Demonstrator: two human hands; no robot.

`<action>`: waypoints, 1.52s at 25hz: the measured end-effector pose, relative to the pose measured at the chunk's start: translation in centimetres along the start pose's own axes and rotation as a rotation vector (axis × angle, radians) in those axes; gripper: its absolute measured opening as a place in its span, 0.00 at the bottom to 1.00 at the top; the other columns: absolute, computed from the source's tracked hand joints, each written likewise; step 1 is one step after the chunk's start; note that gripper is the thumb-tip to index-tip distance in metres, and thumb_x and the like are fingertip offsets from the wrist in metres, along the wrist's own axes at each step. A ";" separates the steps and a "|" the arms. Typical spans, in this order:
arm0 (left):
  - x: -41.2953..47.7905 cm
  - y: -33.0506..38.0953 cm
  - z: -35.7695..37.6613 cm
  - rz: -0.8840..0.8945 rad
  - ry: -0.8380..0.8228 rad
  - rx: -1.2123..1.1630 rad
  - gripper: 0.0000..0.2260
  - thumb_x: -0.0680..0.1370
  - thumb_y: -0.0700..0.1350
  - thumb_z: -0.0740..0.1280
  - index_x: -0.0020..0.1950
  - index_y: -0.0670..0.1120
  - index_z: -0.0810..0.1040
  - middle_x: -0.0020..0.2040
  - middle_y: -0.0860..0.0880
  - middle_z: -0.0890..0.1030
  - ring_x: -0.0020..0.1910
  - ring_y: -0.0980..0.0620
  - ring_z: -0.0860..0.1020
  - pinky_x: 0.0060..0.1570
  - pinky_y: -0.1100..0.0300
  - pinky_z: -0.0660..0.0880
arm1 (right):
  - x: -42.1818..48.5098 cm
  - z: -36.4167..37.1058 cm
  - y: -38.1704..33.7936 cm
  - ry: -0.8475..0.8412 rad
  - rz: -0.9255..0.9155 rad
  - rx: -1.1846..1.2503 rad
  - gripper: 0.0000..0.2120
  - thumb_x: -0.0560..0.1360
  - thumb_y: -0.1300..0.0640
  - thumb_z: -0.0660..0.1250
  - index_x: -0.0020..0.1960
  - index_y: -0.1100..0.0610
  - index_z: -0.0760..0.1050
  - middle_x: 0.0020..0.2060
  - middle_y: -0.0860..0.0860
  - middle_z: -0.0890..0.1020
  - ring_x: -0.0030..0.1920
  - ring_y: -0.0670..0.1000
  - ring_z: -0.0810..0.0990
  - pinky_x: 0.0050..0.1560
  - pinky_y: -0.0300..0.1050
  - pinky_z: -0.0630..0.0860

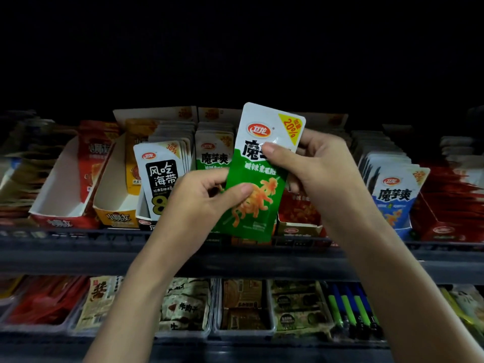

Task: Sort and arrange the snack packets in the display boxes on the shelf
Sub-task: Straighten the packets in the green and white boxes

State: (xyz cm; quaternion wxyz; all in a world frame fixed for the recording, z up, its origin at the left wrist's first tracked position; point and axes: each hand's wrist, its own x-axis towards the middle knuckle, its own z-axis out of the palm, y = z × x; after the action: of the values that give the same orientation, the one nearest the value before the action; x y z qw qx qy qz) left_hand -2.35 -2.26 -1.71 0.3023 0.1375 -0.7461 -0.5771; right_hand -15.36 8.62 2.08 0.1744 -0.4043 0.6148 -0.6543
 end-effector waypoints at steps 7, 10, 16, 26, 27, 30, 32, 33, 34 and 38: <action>0.1 -0.9 -2.4 0.101 0.520 0.064 0.03 0.76 0.43 0.71 0.42 0.47 0.82 0.38 0.57 0.80 0.35 0.61 0.75 0.41 0.66 0.71 | 1.1 1.6 1.2 0.186 -0.180 0.026 0.05 0.80 0.56 0.66 0.51 0.56 0.80 0.37 0.51 0.81 0.32 0.48 0.76 0.31 0.41 0.73; 0.2 -1.6 -3.7 0.041 0.629 0.107 0.04 0.76 0.43 0.71 0.41 0.49 0.81 0.37 0.57 0.80 0.36 0.62 0.75 0.42 0.64 0.71 | 2.1 3.2 1.8 0.233 -0.238 0.040 0.04 0.81 0.58 0.66 0.52 0.57 0.78 0.39 0.51 0.81 0.34 0.49 0.78 0.32 0.40 0.75; 0.5 -3.8 -4.9 -0.211 0.463 0.508 0.05 0.74 0.48 0.72 0.41 0.55 0.78 0.31 0.58 0.76 0.35 0.52 0.77 0.39 0.51 0.75 | 3.8 6.3 3.9 0.211 -0.193 -0.242 0.05 0.79 0.52 0.68 0.51 0.53 0.79 0.39 0.47 0.84 0.36 0.46 0.81 0.36 0.51 0.79; -0.1 -3.0 -4.2 -0.293 0.393 0.955 0.08 0.74 0.47 0.70 0.48 0.56 0.72 0.44 0.51 0.78 0.42 0.46 0.74 0.38 0.56 0.68 | 5.3 7.9 6.3 0.111 -0.141 -0.715 0.08 0.77 0.53 0.70 0.56 0.51 0.80 0.49 0.48 0.83 0.51 0.48 0.80 0.51 0.50 0.78; -0.2 -2.9 -4.1 -0.295 0.393 0.953 0.08 0.74 0.47 0.70 0.48 0.56 0.72 0.44 0.51 0.78 0.42 0.46 0.75 0.38 0.56 0.68 | 5.3 7.9 6.4 0.112 -0.162 -0.776 0.10 0.77 0.54 0.70 0.58 0.52 0.79 0.52 0.50 0.83 0.52 0.50 0.80 0.52 0.50 0.78; -0.2 -3.0 -4.2 -0.306 0.381 0.951 0.09 0.75 0.47 0.70 0.50 0.56 0.72 0.44 0.52 0.78 0.42 0.47 0.75 0.38 0.57 0.68 | 5.3 8.2 6.5 0.133 -0.203 -0.958 0.19 0.77 0.60 0.69 0.67 0.54 0.72 0.57 0.55 0.78 0.54 0.54 0.78 0.51 0.48 0.76; -0.2 -3.0 -4.1 -0.300 0.378 0.958 0.09 0.75 0.47 0.70 0.51 0.56 0.72 0.45 0.53 0.78 0.43 0.48 0.74 0.38 0.57 0.67 | 5.2 8.7 6.4 0.157 -0.205 -1.023 0.25 0.76 0.64 0.70 0.69 0.53 0.66 0.59 0.56 0.73 0.46 0.53 0.78 0.47 0.48 0.78; -0.2 -3.0 -4.1 -0.297 0.378 0.960 0.09 0.75 0.47 0.70 0.51 0.56 0.72 0.45 0.53 0.78 0.43 0.48 0.74 0.39 0.57 0.67 | 5.1 8.9 6.3 0.183 -0.216 -1.039 0.28 0.74 0.65 0.71 0.68 0.51 0.64 0.61 0.55 0.71 0.40 0.52 0.76 0.44 0.48 0.80; -0.1 -3.0 -4.1 -0.295 0.379 0.962 0.09 0.75 0.47 0.70 0.51 0.56 0.72 0.45 0.53 0.79 0.43 0.47 0.74 0.39 0.57 0.67 | 5.1 9.1 6.2 0.207 -0.235 -1.053 0.29 0.73 0.67 0.72 0.67 0.51 0.64 0.61 0.55 0.69 0.37 0.51 0.75 0.41 0.48 0.81; -0.1 -3.2 -4.2 -0.288 0.378 0.970 0.09 0.75 0.46 0.70 0.51 0.56 0.72 0.45 0.52 0.79 0.43 0.47 0.75 0.39 0.56 0.67 | 4.8 9.1 5.5 0.091 -0.183 -1.055 0.11 0.80 0.59 0.62 0.61 0.49 0.72 0.51 0.45 0.70 0.40 0.47 0.71 0.40 0.38 0.70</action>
State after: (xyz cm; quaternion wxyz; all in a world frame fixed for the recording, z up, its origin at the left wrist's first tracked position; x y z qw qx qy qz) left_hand -0.20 -6.43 -4.08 0.2510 0.4637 -0.8331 -0.1671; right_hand -13.04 -1.92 -2.32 -0.1372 -0.4601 0.8293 -0.2858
